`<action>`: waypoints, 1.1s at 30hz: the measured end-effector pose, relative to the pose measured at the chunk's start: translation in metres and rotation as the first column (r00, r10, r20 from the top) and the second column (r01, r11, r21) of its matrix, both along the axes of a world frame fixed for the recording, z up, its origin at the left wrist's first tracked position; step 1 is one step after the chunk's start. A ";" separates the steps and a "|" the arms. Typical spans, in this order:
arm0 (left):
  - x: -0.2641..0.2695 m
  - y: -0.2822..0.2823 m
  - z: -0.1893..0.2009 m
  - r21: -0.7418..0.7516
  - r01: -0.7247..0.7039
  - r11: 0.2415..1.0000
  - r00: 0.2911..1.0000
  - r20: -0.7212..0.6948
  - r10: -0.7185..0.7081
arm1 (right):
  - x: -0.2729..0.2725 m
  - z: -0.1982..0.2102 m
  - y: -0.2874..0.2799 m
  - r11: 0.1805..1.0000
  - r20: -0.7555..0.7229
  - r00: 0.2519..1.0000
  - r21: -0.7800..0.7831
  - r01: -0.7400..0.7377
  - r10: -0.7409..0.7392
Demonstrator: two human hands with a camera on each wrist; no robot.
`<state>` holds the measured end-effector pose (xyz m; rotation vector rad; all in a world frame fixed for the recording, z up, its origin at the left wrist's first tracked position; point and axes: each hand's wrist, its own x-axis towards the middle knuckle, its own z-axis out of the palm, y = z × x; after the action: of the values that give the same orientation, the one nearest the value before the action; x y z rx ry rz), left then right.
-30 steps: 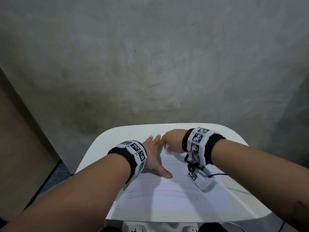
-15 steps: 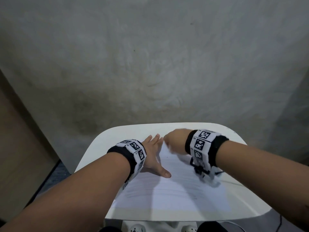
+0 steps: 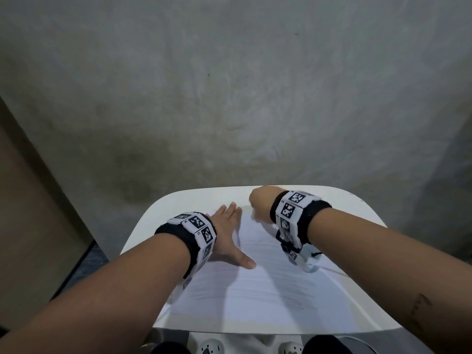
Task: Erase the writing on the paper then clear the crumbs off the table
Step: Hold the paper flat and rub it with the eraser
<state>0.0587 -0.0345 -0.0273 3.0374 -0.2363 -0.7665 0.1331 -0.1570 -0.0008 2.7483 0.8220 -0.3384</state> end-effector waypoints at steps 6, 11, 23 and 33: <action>-0.002 -0.005 0.003 -0.003 -0.022 1.000 1.000 -0.010 0.022 | 0.006 0.001 0.008 0.994 0.008 1.000 -0.110 -0.015 0.016; -0.014 -0.014 0.019 -0.061 -0.046 0.997 0.999 0.003 0.046 | -0.012 -0.002 0.019 0.990 -0.041 0.998 -0.134 -0.051 0.046; -0.007 -0.013 0.013 0.008 -0.053 0.999 0.998 -0.019 0.053 | 0.022 -0.008 0.028 0.993 0.033 0.996 -0.082 0.083 -0.080; -0.010 -0.014 0.013 -0.020 -0.014 1.000 1.000 -0.005 0.013 | 0.006 -0.006 0.029 0.998 -0.054 0.998 -0.053 -0.042 0.039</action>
<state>0.0490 -0.0483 -0.0142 3.0151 -0.2218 -0.7652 0.1392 -0.1284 -0.0070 2.6792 0.8668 -0.4208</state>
